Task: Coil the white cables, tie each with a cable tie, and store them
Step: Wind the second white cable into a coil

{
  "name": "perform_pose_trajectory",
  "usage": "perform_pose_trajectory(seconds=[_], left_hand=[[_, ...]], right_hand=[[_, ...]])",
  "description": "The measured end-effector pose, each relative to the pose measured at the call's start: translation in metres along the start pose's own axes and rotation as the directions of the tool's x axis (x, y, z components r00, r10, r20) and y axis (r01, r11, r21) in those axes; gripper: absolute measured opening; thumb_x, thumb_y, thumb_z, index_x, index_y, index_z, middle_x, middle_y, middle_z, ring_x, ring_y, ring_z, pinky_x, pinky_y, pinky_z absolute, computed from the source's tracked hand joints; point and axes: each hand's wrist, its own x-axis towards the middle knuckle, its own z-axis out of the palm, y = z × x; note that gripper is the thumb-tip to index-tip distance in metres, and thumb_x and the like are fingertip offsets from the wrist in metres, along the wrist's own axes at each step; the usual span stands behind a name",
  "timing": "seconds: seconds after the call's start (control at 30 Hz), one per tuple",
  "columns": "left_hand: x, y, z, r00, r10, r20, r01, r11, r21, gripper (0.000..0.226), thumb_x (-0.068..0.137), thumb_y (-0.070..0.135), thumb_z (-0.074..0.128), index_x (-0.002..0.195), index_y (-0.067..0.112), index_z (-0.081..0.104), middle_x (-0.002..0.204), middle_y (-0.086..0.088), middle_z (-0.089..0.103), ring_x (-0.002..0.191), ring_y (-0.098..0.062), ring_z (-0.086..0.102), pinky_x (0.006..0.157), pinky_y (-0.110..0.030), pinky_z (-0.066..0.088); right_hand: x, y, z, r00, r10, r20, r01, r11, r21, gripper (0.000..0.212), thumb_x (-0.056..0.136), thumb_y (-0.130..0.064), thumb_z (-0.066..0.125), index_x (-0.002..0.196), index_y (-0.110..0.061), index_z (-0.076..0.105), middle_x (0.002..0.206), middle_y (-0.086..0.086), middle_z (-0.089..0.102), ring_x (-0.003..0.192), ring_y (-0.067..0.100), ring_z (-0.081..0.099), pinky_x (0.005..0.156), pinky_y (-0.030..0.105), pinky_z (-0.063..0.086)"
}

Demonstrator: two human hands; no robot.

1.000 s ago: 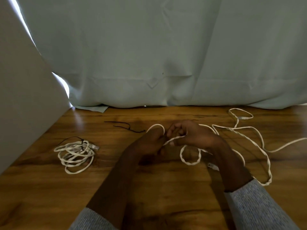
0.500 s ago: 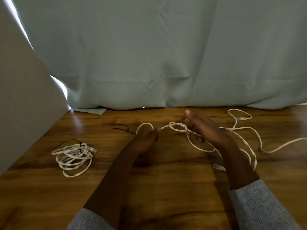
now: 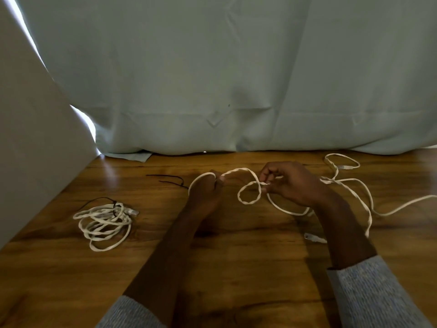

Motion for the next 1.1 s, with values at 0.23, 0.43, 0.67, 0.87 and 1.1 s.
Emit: perform_pose_trajectory(seconds=[0.23, 0.43, 0.67, 0.87, 1.1], left_hand=[[-0.004, 0.001, 0.007, 0.986, -0.001, 0.166, -0.03, 0.982, 0.186, 0.033, 0.1, 0.049, 0.048, 0.085, 0.02, 0.054, 0.087, 0.0, 0.057, 0.086, -0.02, 0.057, 0.076, -0.034, 0.043], [-0.008, 0.017, 0.006, 0.969, -0.029, 0.245, 0.016, 0.998, 0.056, 0.048, 0.099, 0.05, 0.048, 0.087, 0.005, 0.058, 0.078, -0.004, 0.051, 0.071, -0.018, 0.049, 0.062, -0.033, 0.038], [-0.014, 0.022, -0.001, 0.939, -0.136, 0.317, 0.245, 0.909, -0.336, 0.041, 0.104, 0.039, 0.044, 0.076, 0.011, 0.057, 0.059, -0.003, 0.043, 0.048, -0.012, 0.036, 0.057, -0.03, 0.031], [-0.017, 0.036, 0.011, 0.921, -0.107, 0.374, 0.28, 0.85, -0.446, 0.04, 0.104, 0.042, 0.041, 0.079, 0.013, 0.053, 0.053, 0.004, 0.038, 0.043, -0.008, 0.03, 0.046, -0.025, 0.025], [-0.012, 0.027, 0.014, 0.971, -0.116, 0.209, 0.193, 0.897, -0.398, 0.045, 0.104, 0.041, 0.043, 0.065, 0.019, 0.047, 0.055, 0.005, 0.044, 0.047, -0.007, 0.04, 0.053, -0.028, 0.031]], right_hand=[[-0.002, -0.003, 0.009, 0.959, 0.271, -0.081, -0.273, 0.812, -0.515, 0.01, 0.084, -0.024, 0.071, 0.083, -0.034, 0.071, 0.1, -0.003, 0.069, 0.097, 0.024, 0.067, 0.08, 0.038, 0.057], [0.008, -0.012, 0.029, 0.935, 0.245, -0.258, -0.352, 0.743, -0.57, 0.018, 0.09, -0.028, 0.06, 0.107, -0.031, 0.066, 0.116, 0.001, 0.067, 0.113, 0.028, 0.061, 0.102, 0.049, 0.037], [0.007, -0.021, 0.023, 0.93, 0.084, -0.358, -0.27, 0.815, -0.512, 0.016, 0.088, -0.028, 0.066, 0.104, -0.03, 0.066, 0.105, -0.002, 0.072, 0.103, 0.027, 0.064, 0.094, 0.043, 0.041], [0.009, -0.029, 0.04, 0.883, 0.148, -0.446, -0.316, 0.89, -0.329, 0.025, 0.092, -0.01, 0.058, 0.115, -0.016, 0.065, 0.103, 0.012, 0.071, 0.098, 0.035, 0.066, 0.077, 0.036, 0.05], [0.007, -0.033, 0.035, 0.88, 0.102, -0.465, -0.136, 0.99, -0.039, 0.063, 0.072, -0.039, 0.084, 0.119, -0.032, 0.042, 0.07, -0.003, 0.058, 0.062, 0.018, 0.057, 0.051, 0.033, 0.044]])
